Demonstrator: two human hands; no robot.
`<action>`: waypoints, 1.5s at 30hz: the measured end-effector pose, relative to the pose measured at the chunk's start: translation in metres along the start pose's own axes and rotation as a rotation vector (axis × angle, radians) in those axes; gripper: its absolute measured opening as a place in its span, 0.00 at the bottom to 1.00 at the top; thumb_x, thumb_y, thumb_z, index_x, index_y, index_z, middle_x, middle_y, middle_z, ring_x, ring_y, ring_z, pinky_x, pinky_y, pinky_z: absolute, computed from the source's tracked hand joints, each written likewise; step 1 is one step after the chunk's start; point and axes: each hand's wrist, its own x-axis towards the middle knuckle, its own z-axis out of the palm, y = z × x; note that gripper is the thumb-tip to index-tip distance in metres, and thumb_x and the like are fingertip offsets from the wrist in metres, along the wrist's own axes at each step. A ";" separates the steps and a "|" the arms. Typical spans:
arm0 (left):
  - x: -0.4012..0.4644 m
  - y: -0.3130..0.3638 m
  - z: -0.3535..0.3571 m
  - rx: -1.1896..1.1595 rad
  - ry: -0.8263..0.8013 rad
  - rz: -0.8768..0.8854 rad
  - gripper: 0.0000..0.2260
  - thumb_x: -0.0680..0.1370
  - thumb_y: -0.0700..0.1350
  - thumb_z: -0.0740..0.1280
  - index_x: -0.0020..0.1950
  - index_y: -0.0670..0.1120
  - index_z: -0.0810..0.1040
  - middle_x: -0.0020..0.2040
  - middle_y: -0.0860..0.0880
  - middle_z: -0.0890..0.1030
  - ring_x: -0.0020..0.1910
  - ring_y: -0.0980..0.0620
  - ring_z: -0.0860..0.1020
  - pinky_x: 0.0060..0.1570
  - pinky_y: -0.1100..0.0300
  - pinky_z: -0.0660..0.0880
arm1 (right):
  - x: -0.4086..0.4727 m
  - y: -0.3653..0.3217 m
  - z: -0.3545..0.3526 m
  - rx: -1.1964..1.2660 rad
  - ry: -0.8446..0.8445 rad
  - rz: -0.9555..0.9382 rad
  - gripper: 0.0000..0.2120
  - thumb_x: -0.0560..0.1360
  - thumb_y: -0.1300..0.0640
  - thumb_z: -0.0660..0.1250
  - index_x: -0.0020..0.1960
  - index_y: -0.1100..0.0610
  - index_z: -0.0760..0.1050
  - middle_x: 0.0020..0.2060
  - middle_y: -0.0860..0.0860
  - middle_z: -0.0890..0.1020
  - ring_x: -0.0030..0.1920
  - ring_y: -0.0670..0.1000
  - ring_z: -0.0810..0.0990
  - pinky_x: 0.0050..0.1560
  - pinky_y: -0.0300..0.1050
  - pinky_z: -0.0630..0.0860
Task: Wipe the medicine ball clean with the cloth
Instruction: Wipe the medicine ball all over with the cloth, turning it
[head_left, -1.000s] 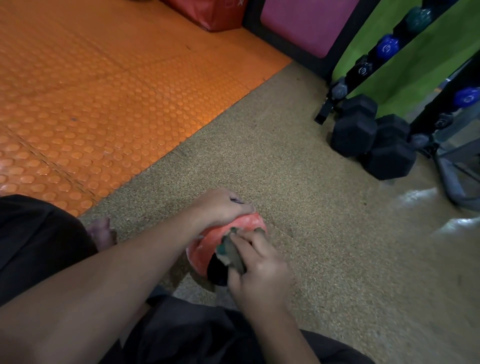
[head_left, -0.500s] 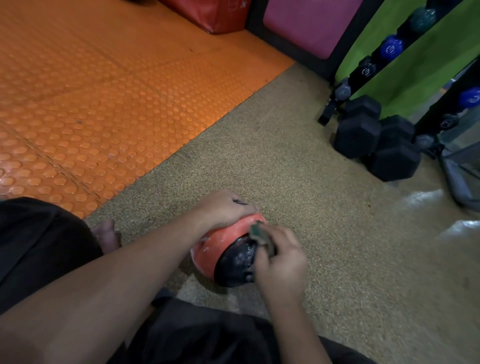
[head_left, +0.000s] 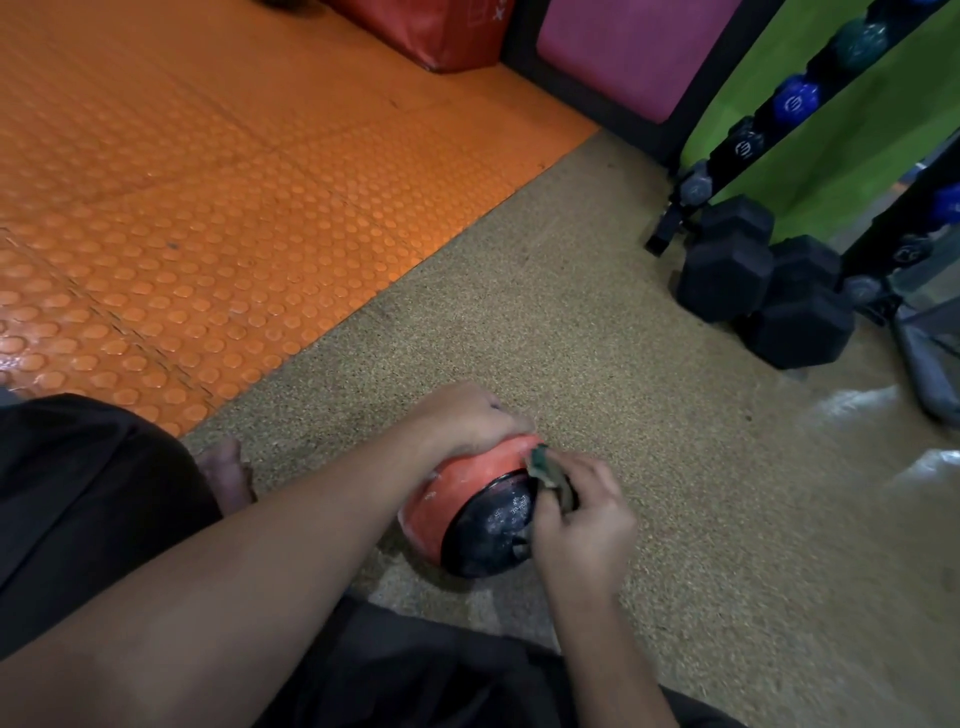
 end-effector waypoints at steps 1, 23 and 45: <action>0.003 0.002 0.000 0.004 -0.014 -0.007 0.28 0.65 0.74 0.68 0.50 0.54 0.88 0.49 0.52 0.87 0.50 0.47 0.84 0.55 0.53 0.80 | -0.006 -0.004 0.002 -0.051 -0.041 -0.061 0.21 0.66 0.59 0.67 0.57 0.51 0.85 0.52 0.46 0.83 0.50 0.49 0.82 0.51 0.50 0.82; 0.015 0.047 0.007 0.118 -0.157 0.000 0.24 0.73 0.68 0.73 0.53 0.48 0.85 0.53 0.47 0.85 0.48 0.46 0.83 0.50 0.56 0.79 | 0.012 0.020 -0.020 0.011 0.038 -0.011 0.16 0.71 0.68 0.72 0.53 0.52 0.86 0.50 0.46 0.83 0.53 0.52 0.83 0.55 0.31 0.75; -0.016 -0.005 -0.026 -0.118 -0.070 -0.041 0.30 0.74 0.74 0.65 0.72 0.63 0.76 0.74 0.50 0.75 0.68 0.39 0.75 0.58 0.45 0.73 | -0.004 0.043 0.037 0.617 -0.251 0.997 0.17 0.74 0.46 0.68 0.60 0.52 0.82 0.51 0.54 0.88 0.53 0.59 0.87 0.58 0.69 0.81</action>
